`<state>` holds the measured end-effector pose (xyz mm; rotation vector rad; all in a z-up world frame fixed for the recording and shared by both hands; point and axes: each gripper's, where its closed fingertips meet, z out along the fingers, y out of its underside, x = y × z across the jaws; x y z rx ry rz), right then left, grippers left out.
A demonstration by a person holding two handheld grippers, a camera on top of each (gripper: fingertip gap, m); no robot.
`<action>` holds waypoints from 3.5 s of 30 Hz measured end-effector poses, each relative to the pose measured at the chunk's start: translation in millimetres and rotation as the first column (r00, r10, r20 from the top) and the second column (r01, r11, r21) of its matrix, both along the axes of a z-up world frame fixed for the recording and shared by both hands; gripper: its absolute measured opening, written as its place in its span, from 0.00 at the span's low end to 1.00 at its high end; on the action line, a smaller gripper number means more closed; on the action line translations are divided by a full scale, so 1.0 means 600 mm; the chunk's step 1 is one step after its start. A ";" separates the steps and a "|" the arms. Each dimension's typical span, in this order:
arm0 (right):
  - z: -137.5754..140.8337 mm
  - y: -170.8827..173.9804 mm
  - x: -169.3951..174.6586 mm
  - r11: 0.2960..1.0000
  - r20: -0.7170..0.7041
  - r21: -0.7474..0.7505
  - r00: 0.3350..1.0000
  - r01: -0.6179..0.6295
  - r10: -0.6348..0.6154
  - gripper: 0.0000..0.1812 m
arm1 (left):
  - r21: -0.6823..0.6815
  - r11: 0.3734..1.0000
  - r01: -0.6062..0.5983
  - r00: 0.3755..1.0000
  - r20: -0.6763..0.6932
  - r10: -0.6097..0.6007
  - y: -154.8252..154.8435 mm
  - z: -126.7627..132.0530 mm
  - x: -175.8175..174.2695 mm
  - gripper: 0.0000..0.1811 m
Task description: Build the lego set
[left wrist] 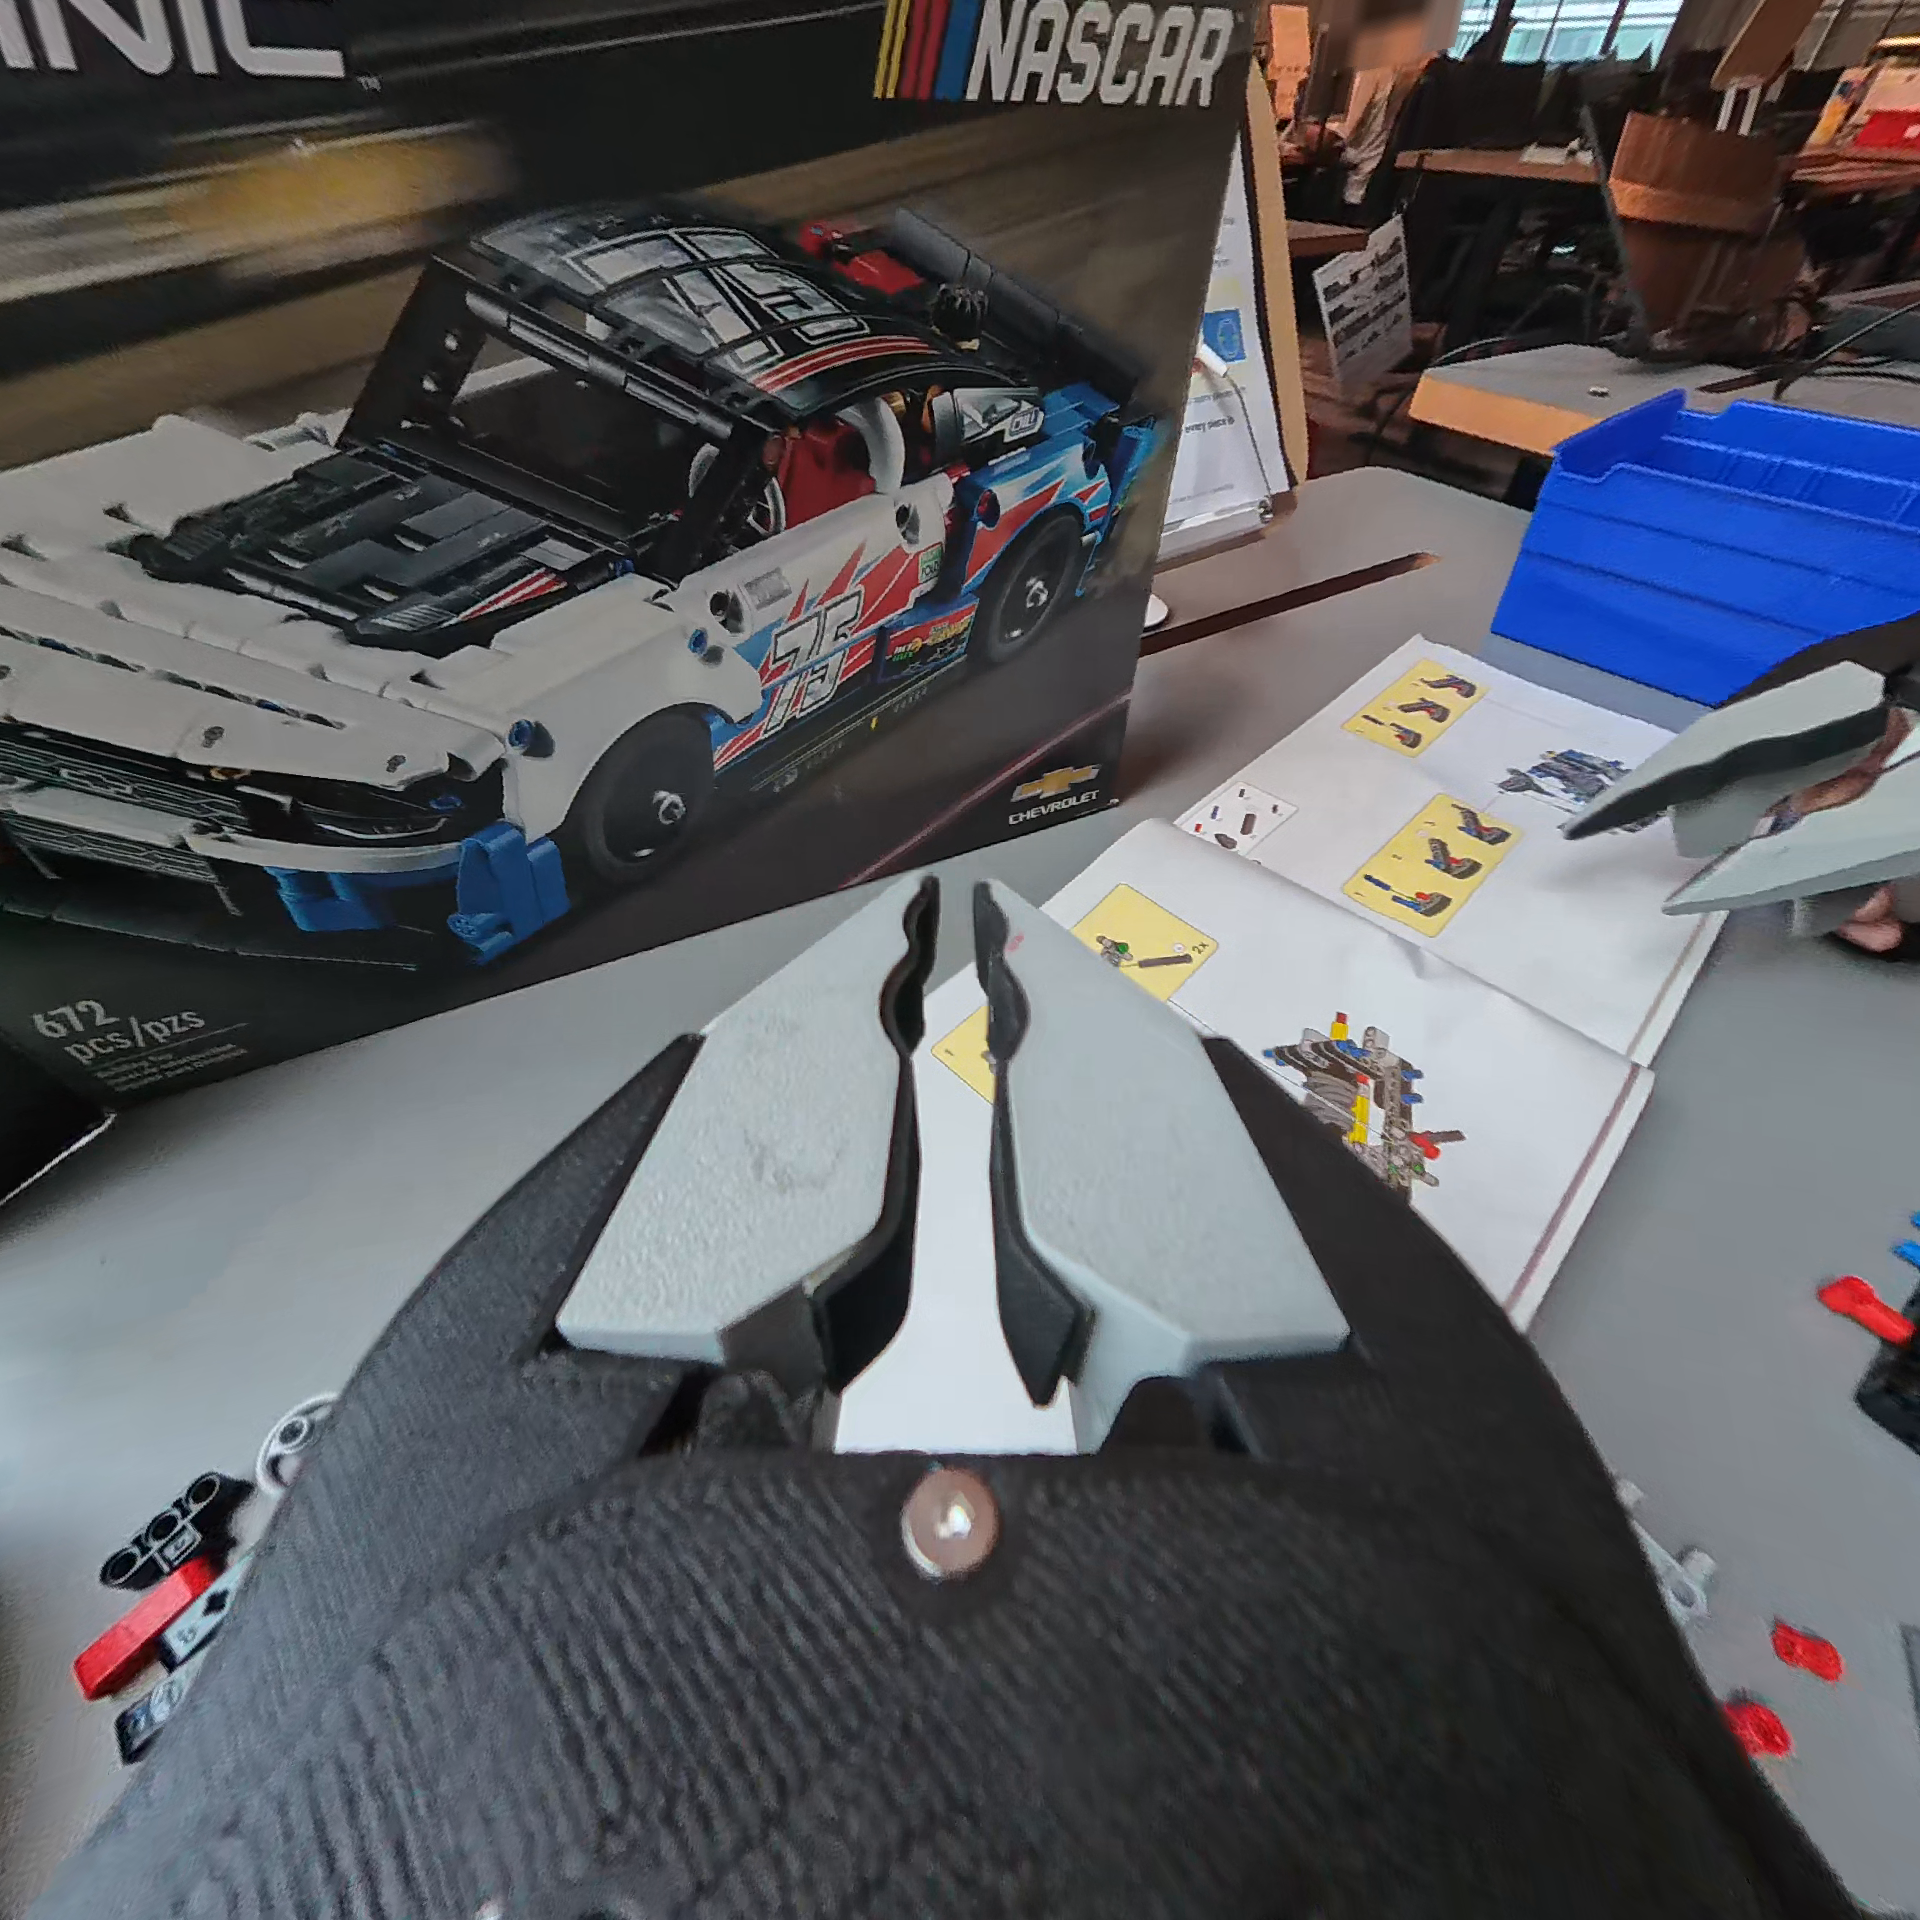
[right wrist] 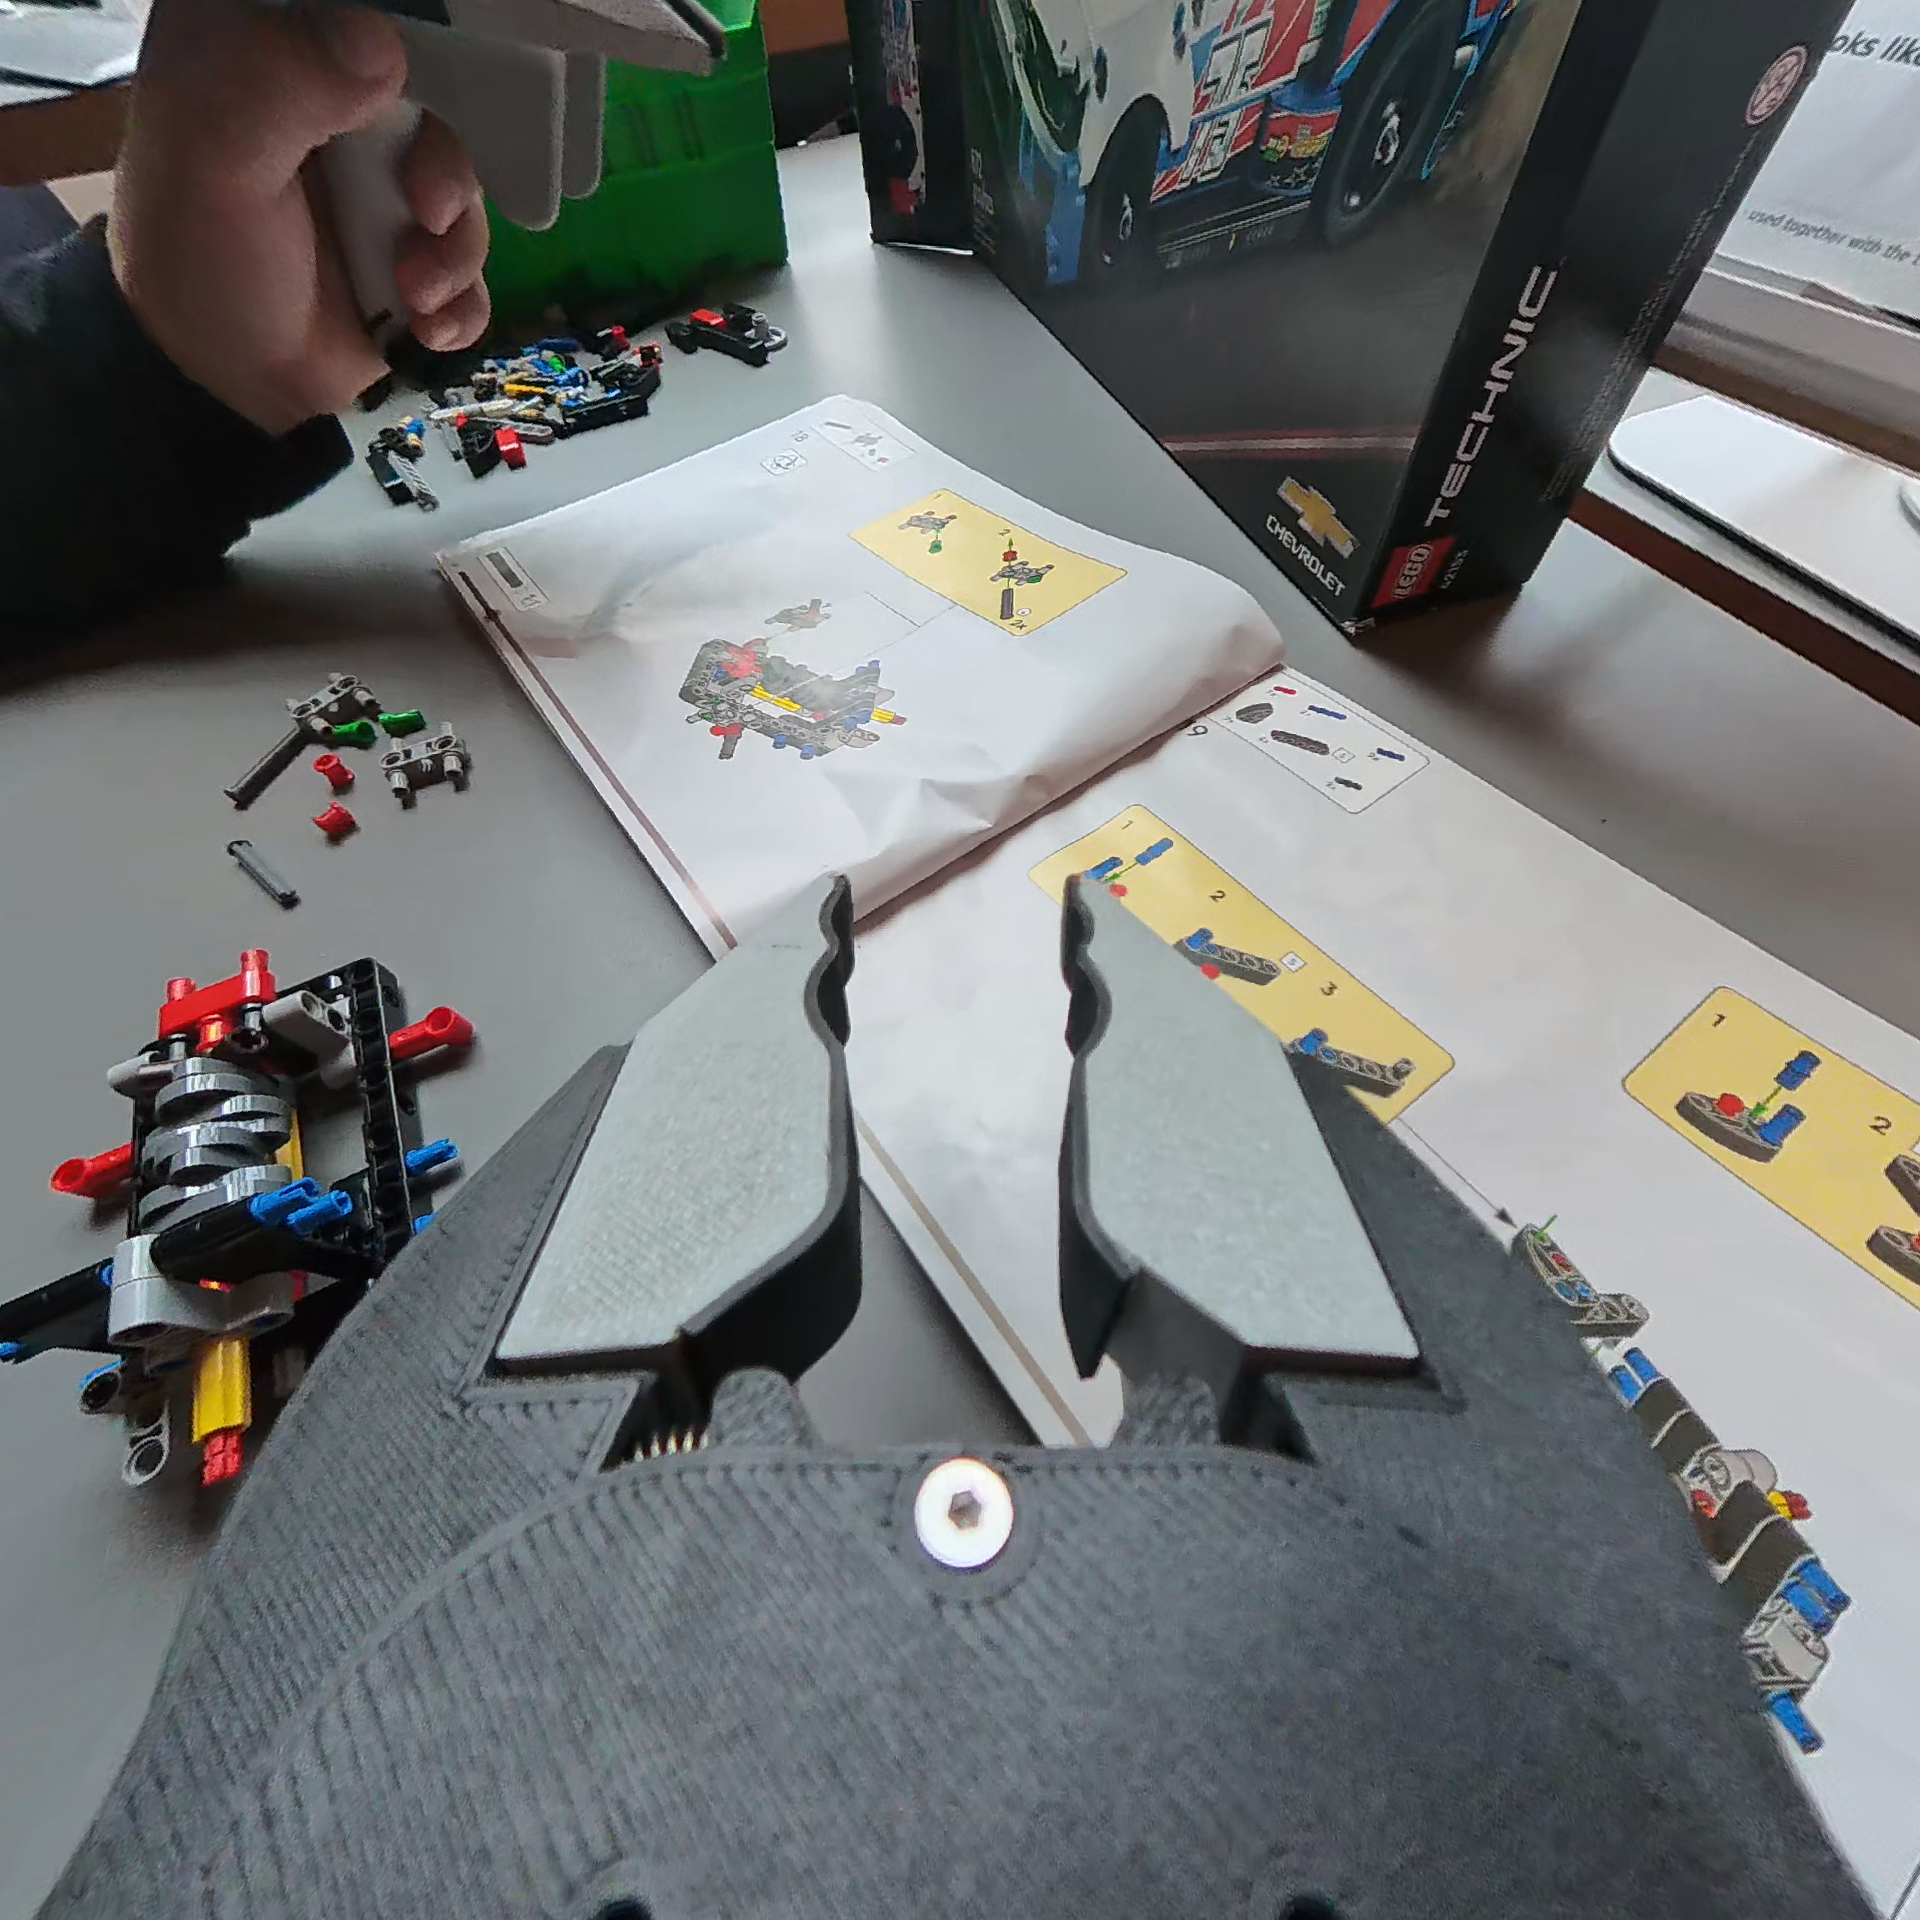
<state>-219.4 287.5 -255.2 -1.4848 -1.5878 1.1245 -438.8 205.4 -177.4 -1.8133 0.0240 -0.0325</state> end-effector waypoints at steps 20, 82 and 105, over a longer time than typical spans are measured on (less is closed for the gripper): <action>-0.031 -0.058 0.006 0.983 0.119 0.040 0.977 -0.182 0.176 0.07 | -0.282 0.827 0.487 0.842 -0.102 -0.531 -0.045 -0.054 0.175 0.00; -0.068 -0.261 -0.074 0.886 0.388 -0.008 0.815 -0.465 0.431 0.07 | -0.615 0.507 0.604 0.623 -0.033 -0.782 -0.114 -0.181 0.264 0.00; 0.008 -0.250 -0.091 0.754 0.165 0.562 0.939 -0.340 0.300 0.03 | -0.275 0.333 0.902 0.429 0.654 -0.623 -0.138 -0.105 0.305 0.07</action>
